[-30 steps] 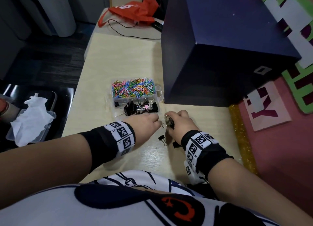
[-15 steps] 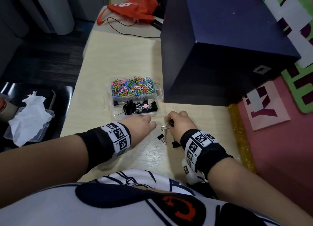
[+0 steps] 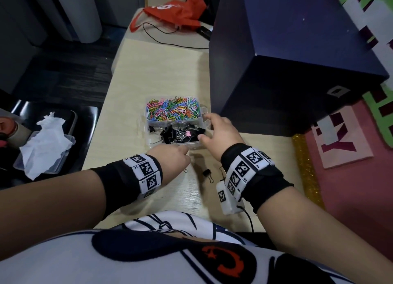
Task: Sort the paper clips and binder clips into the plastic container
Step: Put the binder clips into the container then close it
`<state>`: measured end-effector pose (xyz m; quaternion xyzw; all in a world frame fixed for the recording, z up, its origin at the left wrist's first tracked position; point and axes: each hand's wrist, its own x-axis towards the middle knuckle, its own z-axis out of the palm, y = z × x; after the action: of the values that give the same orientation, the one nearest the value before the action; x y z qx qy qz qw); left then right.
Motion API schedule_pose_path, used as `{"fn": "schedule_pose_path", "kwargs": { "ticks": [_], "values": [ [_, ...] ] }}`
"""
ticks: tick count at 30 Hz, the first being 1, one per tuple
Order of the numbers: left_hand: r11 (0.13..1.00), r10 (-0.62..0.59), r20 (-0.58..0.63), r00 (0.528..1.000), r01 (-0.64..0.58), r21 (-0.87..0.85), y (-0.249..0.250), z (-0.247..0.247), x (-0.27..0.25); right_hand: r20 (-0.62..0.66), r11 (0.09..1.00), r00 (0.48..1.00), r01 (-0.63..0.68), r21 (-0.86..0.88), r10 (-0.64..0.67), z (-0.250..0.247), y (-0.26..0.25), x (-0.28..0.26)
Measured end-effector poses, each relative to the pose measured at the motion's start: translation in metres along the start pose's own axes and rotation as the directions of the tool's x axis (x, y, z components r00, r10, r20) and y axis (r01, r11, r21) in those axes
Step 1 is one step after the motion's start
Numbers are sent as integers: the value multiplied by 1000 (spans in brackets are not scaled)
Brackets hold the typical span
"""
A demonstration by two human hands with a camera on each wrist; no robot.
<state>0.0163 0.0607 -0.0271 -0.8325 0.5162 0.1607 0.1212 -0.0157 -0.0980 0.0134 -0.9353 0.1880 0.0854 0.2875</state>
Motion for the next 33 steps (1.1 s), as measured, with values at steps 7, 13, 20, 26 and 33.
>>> {"fn": "schedule_pose_path", "kwargs": {
  "ticks": [7, 13, 20, 26, 33],
  "values": [
    [1000, -6, -29, 1000, 7, 29, 5, -1, -2, 238, 776, 854, -259, -576, 462, -5, 26, -15],
    [1000, 5, 28, 1000, -4, -8, 6, -3, 2, 285, 741, 799, -272, -614, 529, 11, 37, -28],
    [1000, 20, -75, 997, -21, -13, 2, -8, 1, 287, 878, 881, -239, -415, 375, 20, 27, -33],
    [991, -91, -276, 957, 59, -122, -17, -29, 2, 270, 936, 946, -80, -342, 180, 32, 23, -29],
    [964, -250, -235, 939, 217, -154, -46, -25, -10, 231, 948, 961, -74, -308, 150, 30, 29, -28]
  ]
}}
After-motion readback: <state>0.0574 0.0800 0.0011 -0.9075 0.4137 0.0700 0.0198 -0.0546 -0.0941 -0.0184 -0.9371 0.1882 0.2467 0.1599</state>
